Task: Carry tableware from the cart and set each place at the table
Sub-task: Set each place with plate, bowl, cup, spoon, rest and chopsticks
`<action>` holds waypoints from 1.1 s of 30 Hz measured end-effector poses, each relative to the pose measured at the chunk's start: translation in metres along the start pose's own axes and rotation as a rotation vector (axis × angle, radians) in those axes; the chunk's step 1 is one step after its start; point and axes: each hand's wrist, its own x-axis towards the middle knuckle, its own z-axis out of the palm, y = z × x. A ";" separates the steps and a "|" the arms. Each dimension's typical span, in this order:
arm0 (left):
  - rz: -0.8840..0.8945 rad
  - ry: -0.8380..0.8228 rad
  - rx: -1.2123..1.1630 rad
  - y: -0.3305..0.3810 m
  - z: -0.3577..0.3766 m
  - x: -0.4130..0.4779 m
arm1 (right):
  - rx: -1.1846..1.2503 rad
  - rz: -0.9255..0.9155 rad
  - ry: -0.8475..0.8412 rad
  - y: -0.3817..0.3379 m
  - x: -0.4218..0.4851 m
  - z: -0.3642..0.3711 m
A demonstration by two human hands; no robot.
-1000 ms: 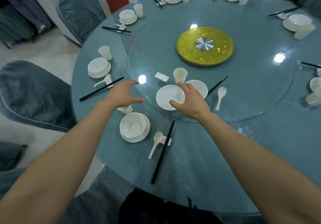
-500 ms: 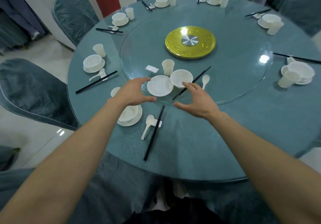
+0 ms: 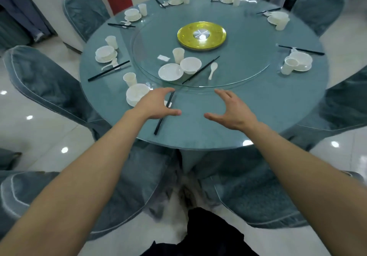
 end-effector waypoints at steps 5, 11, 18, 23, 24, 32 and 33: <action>-0.001 0.016 0.002 0.031 0.004 -0.028 | 0.005 0.001 -0.009 0.009 -0.036 -0.019; -0.025 0.024 -0.004 0.067 0.018 -0.042 | -0.020 -0.016 -0.001 0.035 -0.054 -0.044; -0.076 0.018 0.035 0.135 0.055 -0.020 | -0.016 -0.045 -0.025 0.107 -0.058 -0.077; -0.137 0.056 -0.009 0.211 0.105 0.012 | -0.028 -0.090 -0.071 0.193 -0.046 -0.116; -0.158 0.064 -0.024 0.226 0.116 0.016 | -0.032 -0.107 -0.095 0.209 -0.043 -0.123; -0.291 0.054 -0.027 0.300 0.161 0.018 | -0.012 -0.176 -0.202 0.280 -0.034 -0.156; -0.297 0.052 -0.019 0.305 0.161 0.020 | -0.009 -0.187 -0.206 0.283 -0.032 -0.159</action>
